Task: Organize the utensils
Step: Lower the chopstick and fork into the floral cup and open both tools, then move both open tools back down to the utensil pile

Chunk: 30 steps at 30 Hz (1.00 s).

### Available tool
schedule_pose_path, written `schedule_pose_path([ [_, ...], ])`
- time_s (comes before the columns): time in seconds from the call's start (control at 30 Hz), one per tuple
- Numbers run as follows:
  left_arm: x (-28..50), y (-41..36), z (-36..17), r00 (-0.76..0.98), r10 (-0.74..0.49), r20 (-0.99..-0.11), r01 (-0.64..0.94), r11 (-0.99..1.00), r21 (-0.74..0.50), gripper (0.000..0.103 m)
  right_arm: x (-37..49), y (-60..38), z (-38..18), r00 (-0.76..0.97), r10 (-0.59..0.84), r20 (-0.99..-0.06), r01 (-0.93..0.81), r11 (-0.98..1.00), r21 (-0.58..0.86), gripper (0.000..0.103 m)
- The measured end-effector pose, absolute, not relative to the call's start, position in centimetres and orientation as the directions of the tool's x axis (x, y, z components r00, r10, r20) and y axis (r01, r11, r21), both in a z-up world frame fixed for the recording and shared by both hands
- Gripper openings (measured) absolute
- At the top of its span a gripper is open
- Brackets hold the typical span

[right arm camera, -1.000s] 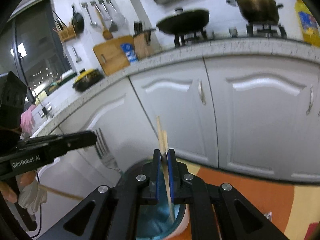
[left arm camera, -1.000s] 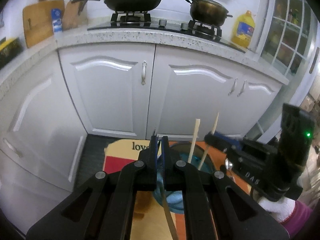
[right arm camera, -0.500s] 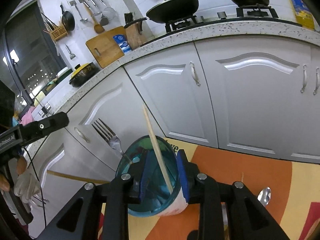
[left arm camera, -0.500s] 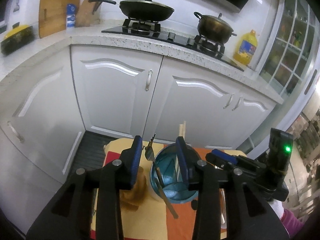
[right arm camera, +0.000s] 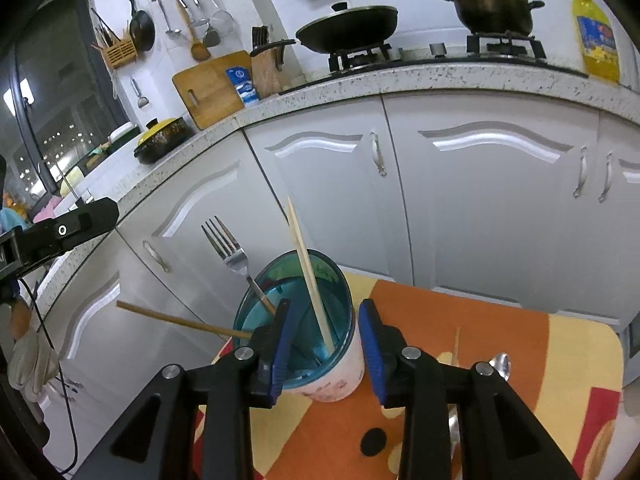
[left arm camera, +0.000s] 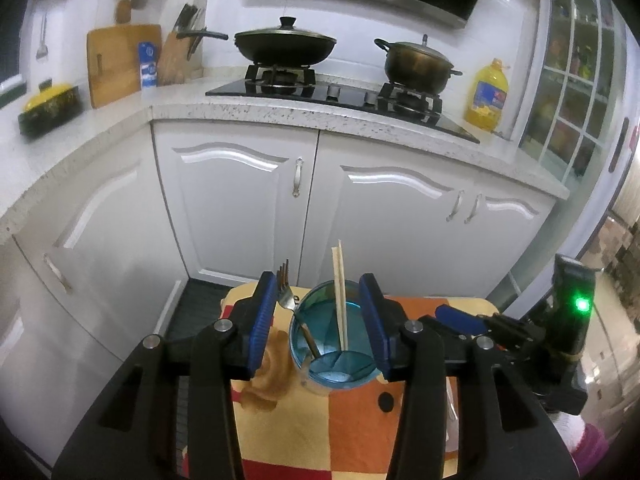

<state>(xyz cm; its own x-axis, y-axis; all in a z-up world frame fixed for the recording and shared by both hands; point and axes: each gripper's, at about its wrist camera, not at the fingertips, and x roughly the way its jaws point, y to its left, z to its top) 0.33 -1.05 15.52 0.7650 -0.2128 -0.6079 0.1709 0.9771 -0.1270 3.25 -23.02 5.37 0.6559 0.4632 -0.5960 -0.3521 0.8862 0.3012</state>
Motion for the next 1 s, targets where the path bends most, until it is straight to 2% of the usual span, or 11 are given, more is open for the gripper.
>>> schedule_pose_path([
  [0.3,-1.7,-4.2,15.4,0.773,-0.201,-0.601,0.189,0.978,-0.084,0.043,0.7,-24.0,6.5,0.688,0.411,-0.598,-0.314,0.912,0.265,0.037],
  [1.0,-3.5,-10.0,13.3,0.738,-0.249,-0.627,0.26,0.962,-0.077,0.045,-2.1,-27.9,6.1,0.721,0.338,-0.605,-0.223,0.94,0.259,0.038],
])
